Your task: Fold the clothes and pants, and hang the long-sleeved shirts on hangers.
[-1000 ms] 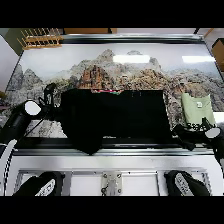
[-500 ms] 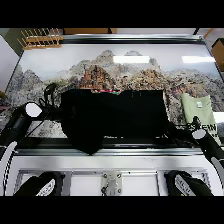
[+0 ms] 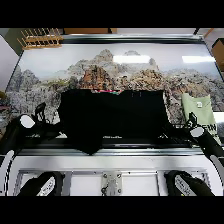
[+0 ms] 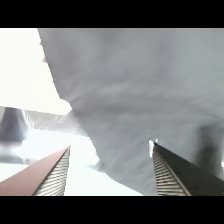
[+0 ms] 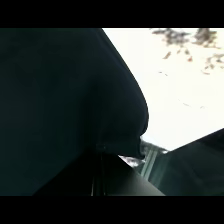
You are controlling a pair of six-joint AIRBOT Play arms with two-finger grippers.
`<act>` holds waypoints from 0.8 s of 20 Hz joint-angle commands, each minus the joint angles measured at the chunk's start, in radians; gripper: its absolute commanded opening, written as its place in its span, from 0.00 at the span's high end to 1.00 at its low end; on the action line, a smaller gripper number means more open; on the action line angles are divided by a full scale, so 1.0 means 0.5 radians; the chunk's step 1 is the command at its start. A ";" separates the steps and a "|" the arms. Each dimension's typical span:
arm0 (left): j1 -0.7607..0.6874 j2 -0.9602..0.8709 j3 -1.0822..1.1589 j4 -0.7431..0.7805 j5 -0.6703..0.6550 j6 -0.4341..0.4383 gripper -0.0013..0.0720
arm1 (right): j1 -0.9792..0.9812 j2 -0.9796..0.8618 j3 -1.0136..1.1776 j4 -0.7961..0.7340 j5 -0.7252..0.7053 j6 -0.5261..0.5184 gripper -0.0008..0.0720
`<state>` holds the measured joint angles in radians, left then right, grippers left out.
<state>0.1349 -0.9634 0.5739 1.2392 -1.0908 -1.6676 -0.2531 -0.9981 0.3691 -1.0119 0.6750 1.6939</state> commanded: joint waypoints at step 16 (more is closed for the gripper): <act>-0.438 -0.294 -0.006 -0.222 0.050 0.058 0.97 | -0.044 0.002 0.240 -0.092 0.393 -0.098 0.98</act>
<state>-0.0895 -1.1419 0.5270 1.0790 -0.9997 -1.6333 -0.2596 -0.9985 0.4221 -0.9920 0.7471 1.6638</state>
